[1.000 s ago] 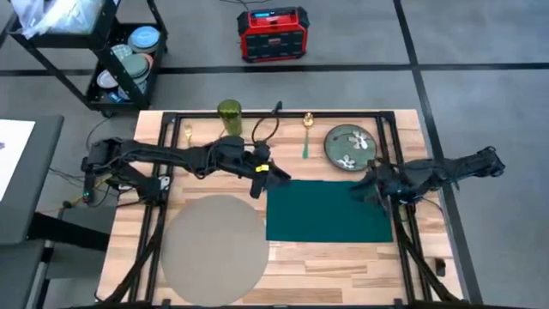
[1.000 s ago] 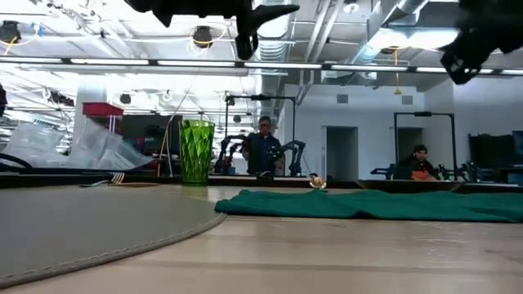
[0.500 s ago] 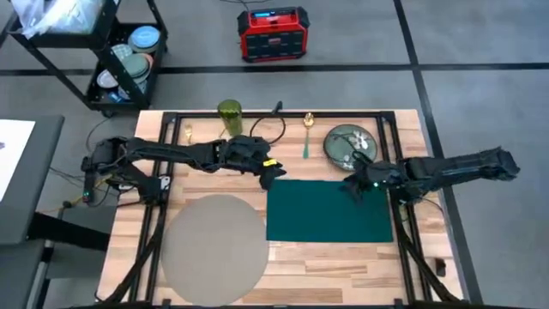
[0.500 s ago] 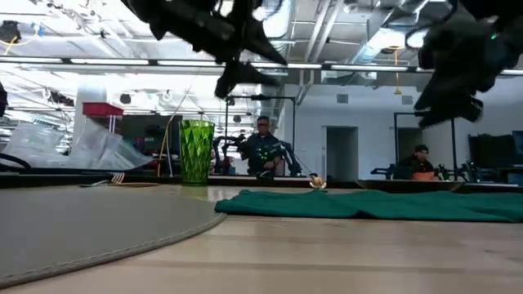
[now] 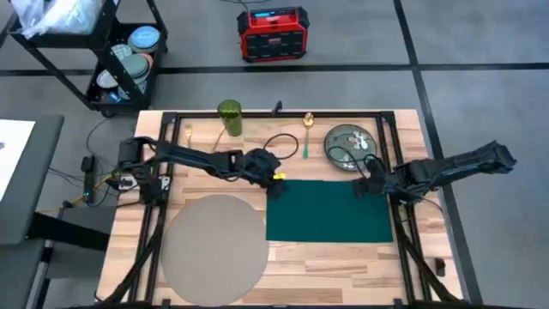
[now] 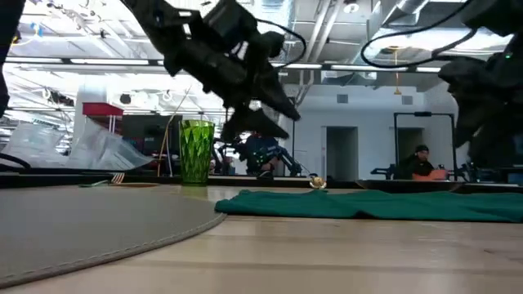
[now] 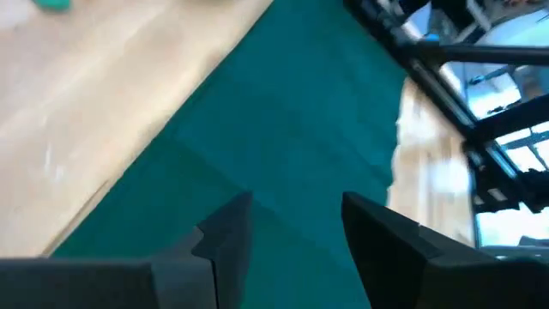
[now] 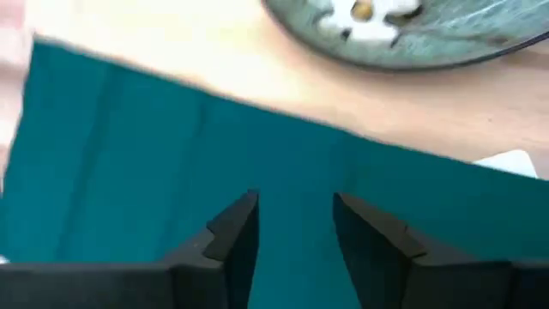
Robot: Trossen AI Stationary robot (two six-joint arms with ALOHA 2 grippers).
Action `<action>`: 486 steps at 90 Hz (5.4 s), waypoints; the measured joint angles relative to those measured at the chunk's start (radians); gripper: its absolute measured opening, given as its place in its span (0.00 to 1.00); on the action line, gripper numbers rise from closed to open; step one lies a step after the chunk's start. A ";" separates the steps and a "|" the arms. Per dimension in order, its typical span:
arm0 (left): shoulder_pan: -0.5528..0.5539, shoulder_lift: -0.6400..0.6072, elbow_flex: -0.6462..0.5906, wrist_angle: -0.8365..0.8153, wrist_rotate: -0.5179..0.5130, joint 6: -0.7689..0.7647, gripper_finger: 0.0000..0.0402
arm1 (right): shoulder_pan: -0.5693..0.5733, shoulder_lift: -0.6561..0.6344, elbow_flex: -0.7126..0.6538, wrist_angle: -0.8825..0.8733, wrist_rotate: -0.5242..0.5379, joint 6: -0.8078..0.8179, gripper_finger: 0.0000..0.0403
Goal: Set table place
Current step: Fold the green napkin
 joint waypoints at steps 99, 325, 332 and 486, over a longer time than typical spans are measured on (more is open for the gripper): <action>0.180 -0.013 0.000 -0.432 0.026 0.376 0.49 | 0.011 0.129 -0.001 0.022 -0.089 -0.044 0.34; 0.088 0.123 0.128 -0.564 -0.002 0.101 0.00 | 0.011 0.129 -0.001 0.060 -0.120 -0.106 0.34; 0.090 0.097 0.127 -0.609 -0.028 0.109 0.00 | 0.008 0.129 -0.001 0.044 -0.120 -0.106 0.34; 0.153 -0.185 0.132 -0.953 0.065 0.152 0.00 | -0.195 0.350 -0.003 0.064 -0.251 -0.397 0.28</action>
